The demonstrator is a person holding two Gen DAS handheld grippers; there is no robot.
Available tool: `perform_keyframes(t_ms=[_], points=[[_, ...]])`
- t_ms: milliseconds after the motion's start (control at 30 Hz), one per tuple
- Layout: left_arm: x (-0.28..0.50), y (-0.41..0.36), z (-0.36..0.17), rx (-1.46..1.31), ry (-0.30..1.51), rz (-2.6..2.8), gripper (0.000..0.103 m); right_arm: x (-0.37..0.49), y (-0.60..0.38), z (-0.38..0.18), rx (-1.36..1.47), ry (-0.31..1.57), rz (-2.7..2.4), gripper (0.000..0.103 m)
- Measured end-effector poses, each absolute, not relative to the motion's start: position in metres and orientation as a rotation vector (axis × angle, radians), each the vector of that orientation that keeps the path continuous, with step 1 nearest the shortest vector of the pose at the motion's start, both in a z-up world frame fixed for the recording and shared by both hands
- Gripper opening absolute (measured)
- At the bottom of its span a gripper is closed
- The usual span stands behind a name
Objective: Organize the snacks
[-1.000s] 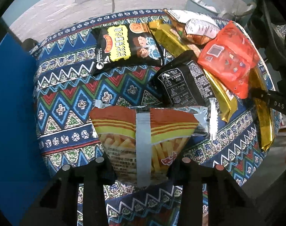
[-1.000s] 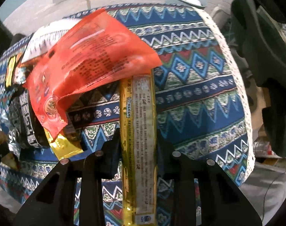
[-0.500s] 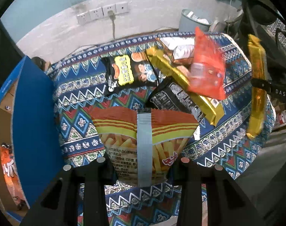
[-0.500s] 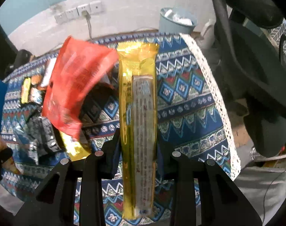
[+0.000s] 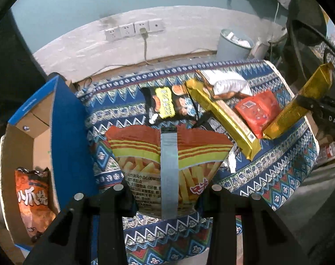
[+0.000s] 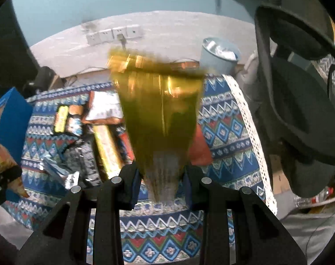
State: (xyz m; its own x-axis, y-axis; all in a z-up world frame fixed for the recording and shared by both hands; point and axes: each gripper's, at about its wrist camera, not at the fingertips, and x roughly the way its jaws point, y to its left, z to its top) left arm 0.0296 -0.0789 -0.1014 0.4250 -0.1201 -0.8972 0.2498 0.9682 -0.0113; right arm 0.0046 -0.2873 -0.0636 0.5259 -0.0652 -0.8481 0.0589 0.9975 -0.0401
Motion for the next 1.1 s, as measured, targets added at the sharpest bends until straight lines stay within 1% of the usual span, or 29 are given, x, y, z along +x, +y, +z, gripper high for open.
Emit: perform_keyframes(t_ms=[700,1100], points=[[0.024,-0.028,-0.056,0.095,1.017,-0.150,0.038,0.005,-0.216,0.006,-0.048,0.851,0.104,0.027],[0.012,0.032,-0.035,0.024,0.975,-0.055,0.038,0.005,-0.140,0.033,-0.104,0.795,0.262,0.027]])
